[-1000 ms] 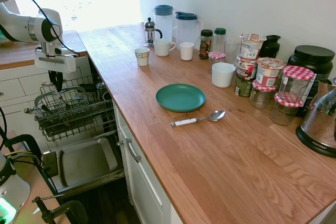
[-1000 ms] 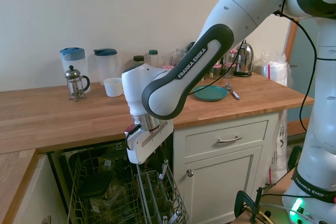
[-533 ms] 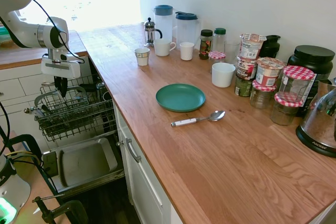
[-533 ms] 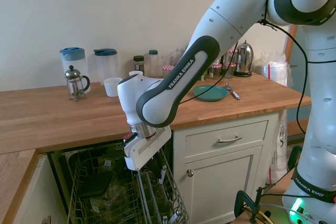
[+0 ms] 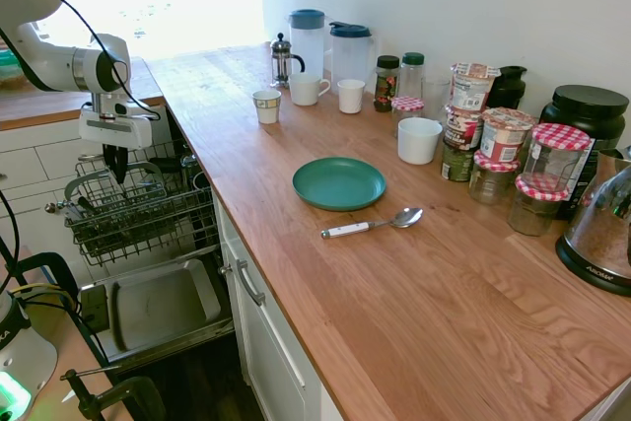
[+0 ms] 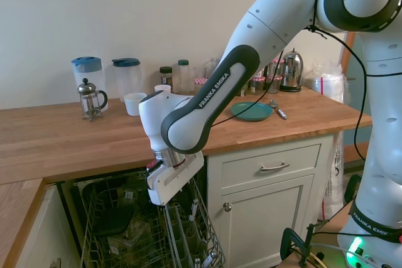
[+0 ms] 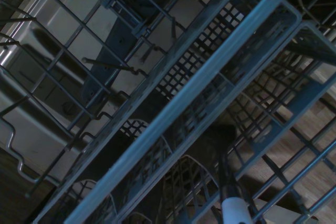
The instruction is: Put the fork in the dishwasher
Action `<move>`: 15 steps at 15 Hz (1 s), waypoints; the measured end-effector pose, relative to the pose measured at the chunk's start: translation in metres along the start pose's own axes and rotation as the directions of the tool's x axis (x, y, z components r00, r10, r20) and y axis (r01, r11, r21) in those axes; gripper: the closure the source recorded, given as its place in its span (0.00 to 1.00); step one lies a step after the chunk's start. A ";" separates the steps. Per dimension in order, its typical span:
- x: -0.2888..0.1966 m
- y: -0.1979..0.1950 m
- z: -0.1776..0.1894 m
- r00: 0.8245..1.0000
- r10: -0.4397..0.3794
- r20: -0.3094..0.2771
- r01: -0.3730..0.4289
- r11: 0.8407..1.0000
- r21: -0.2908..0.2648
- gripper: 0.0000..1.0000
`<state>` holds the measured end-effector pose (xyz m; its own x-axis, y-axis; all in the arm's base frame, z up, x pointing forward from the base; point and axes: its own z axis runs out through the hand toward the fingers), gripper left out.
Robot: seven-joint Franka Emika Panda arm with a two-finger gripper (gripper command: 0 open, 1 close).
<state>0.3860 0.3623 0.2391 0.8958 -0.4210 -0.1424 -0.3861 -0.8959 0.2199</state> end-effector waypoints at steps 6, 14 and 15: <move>-0.004 -0.001 0.000 1.000 -0.005 0.001 0.005 1.000 -0.002 0.00; -0.008 0.002 -0.024 1.000 0.005 -0.016 -0.005 1.000 0.031 0.00; -0.009 0.004 -0.033 1.000 0.006 -0.026 -0.005 0.999 0.040 0.00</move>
<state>0.3832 0.3674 0.2729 0.8987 -0.4229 -0.1161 -0.3994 -0.8986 0.1814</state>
